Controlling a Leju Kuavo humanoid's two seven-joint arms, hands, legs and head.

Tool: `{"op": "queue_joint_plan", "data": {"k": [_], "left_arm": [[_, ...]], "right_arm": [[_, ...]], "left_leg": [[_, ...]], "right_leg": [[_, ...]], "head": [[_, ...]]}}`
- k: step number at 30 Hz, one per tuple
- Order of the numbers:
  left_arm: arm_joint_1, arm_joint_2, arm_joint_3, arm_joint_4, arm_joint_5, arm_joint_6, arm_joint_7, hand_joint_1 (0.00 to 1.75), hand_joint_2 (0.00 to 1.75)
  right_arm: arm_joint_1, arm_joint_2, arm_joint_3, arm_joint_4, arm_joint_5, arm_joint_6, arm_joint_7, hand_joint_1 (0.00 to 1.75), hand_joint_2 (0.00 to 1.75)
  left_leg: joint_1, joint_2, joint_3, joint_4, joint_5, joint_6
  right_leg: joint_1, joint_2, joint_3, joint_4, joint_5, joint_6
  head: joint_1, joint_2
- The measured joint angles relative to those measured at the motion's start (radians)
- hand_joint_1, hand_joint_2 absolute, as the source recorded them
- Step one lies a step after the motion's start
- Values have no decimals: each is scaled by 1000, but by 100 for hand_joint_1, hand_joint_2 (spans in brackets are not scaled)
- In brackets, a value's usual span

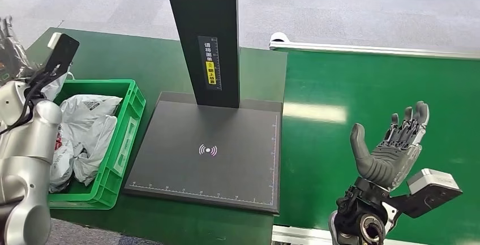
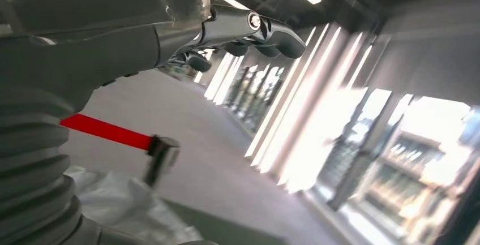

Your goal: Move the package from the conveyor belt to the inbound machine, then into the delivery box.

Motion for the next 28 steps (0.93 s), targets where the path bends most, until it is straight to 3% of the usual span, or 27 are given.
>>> {"op": "queue_joint_plan", "data": {"k": [7,10,15,20,22,26,28], "left_arm": [[174,-65,-27,-379,233,166,-200,0,175],[278,-112,-68,-535,307,185,-281,0,175],[438,-174,-176,-701,406,189,-329,0,175],[485,-194,-213,-762,431,190,-341,0,175],[497,-199,-223,-779,499,152,-375,0,175],[573,-243,-262,-815,875,-70,-528,0,175],[613,-271,-286,-813,991,-141,-554,0,175]], "right_arm": [[-1,-2,4,12,-6,-7,-7,0,175],[-2,-4,6,23,-10,-10,-10,0,175],[0,-4,2,34,-12,-2,-12,0,175],[0,-4,-1,35,-10,1,-11,0,175],[0,-4,-3,36,-8,6,-11,0,175],[-3,-6,1,52,33,65,13,0,175],[-6,-8,11,70,68,99,30,0,175]], "left_leg": [[0,-1,0,0,-1,0],[-1,-1,0,0,-1,0],[-1,-1,0,0,-1,0],[0,-1,0,0,-1,0],[0,-1,0,0,-1,0],[0,-1,0,0,-1,0],[-1,-1,0,0,-1,1]], "right_leg": [[0,0,0,-1,0,0],[0,0,0,-1,0,0],[-1,0,0,-1,0,0],[0,0,0,-1,0,0],[0,0,0,-1,0,0],[0,0,1,-1,0,0],[-1,0,0,-1,-1,0]], "head": [[0,0],[0,0],[0,0],[0,0],[0,0],[0,0],[0,0]]}}
